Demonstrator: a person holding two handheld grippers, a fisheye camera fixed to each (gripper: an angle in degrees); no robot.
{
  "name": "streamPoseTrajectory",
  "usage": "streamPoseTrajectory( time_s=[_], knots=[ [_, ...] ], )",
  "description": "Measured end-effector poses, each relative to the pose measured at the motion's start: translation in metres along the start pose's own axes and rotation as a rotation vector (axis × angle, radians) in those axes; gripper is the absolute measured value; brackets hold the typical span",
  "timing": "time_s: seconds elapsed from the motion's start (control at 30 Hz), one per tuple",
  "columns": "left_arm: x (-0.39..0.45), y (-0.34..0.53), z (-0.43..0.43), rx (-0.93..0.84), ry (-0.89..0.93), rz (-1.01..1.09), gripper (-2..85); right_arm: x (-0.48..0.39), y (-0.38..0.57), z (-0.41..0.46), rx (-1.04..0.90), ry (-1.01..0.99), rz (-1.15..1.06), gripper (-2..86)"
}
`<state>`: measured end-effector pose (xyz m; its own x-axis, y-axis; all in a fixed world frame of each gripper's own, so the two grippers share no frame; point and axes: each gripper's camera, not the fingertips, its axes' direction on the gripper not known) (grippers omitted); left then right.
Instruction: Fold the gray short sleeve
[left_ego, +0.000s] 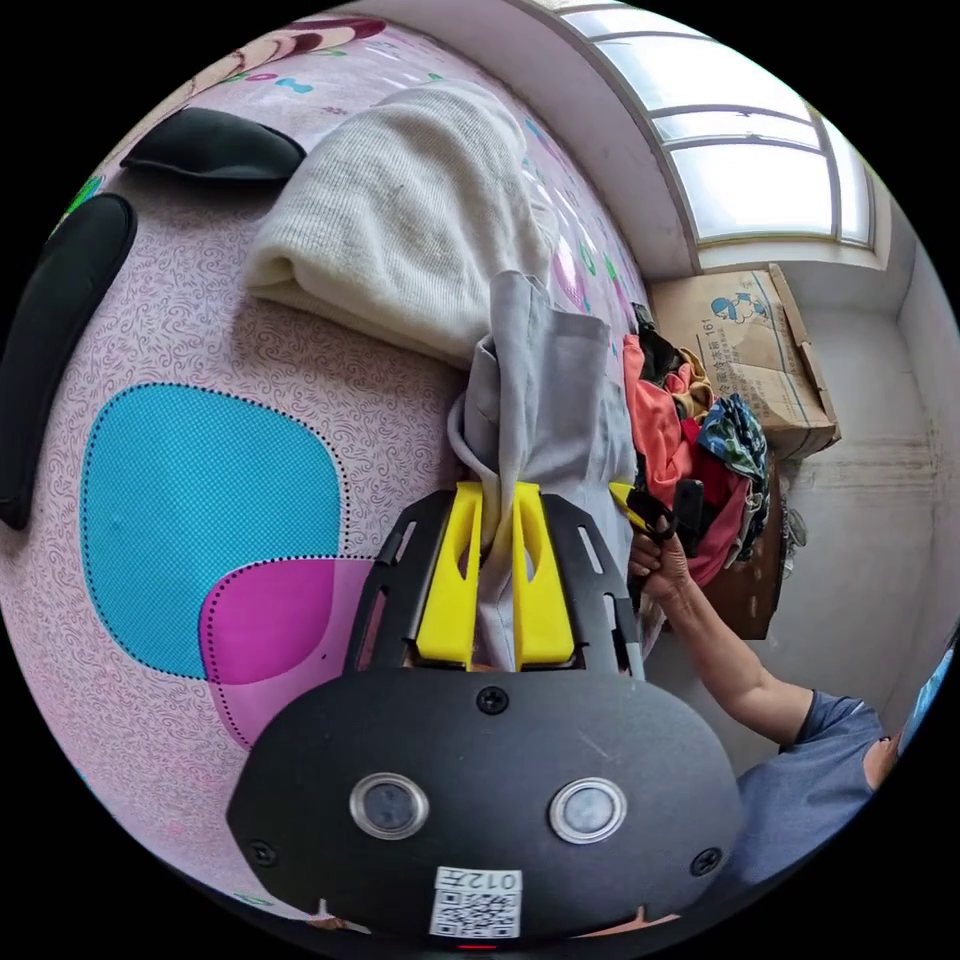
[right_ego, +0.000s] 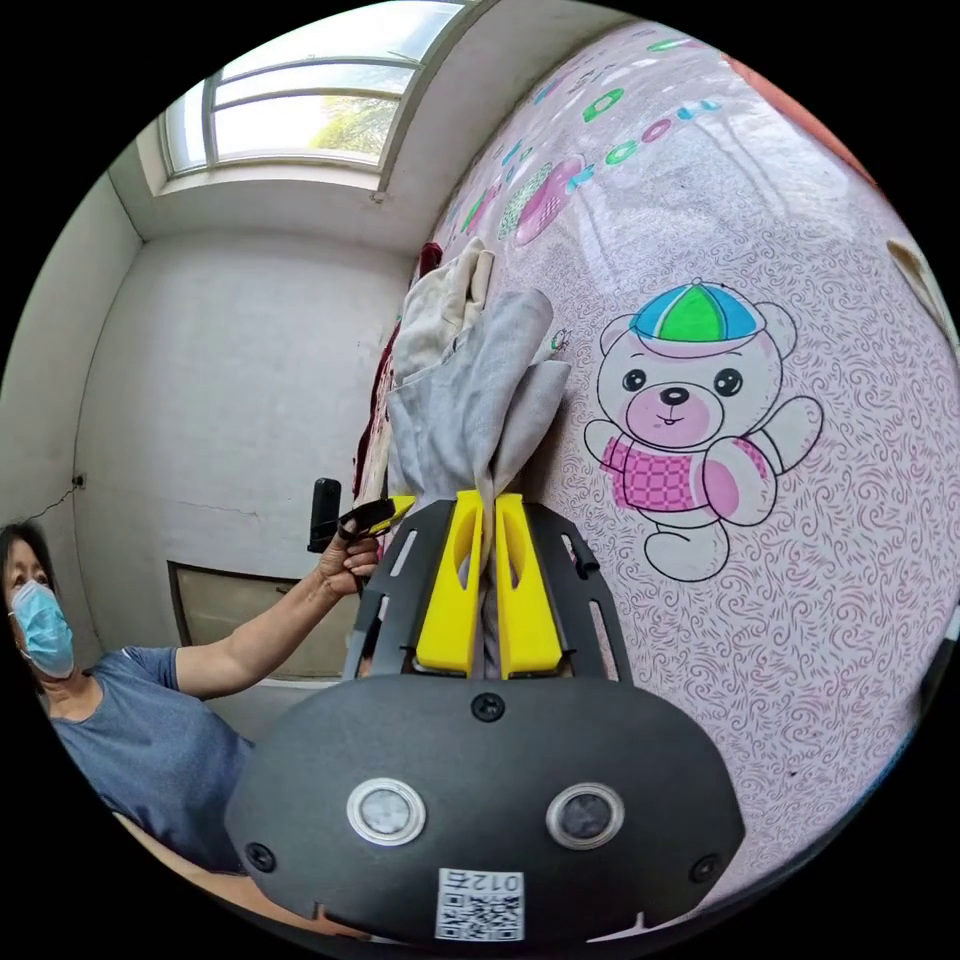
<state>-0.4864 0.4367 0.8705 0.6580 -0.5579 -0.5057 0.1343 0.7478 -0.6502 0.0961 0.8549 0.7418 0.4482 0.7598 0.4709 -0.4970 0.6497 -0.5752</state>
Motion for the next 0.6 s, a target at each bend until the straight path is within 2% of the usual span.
streamPoseTrajectory(
  time_s=[0.17, 0.3, 0.6],
  knots=[
    [0.042, 0.002, -0.027, 0.01, -0.128, 0.136, 5.3, -0.032, 0.002, -0.008, 0.032, 0.06, -0.119, 2.4],
    [0.064, -0.001, -0.05, 0.023, -0.141, 0.182, 5.0, -0.057, -0.004, -0.012, 0.066, 0.064, -0.191, 2.1],
    [0.125, -0.032, -0.125, 0.101, -0.211, 0.268, 5.0, -0.111, -0.063, 0.008, 0.142, -0.035, -0.288, 2.1]
  ],
)
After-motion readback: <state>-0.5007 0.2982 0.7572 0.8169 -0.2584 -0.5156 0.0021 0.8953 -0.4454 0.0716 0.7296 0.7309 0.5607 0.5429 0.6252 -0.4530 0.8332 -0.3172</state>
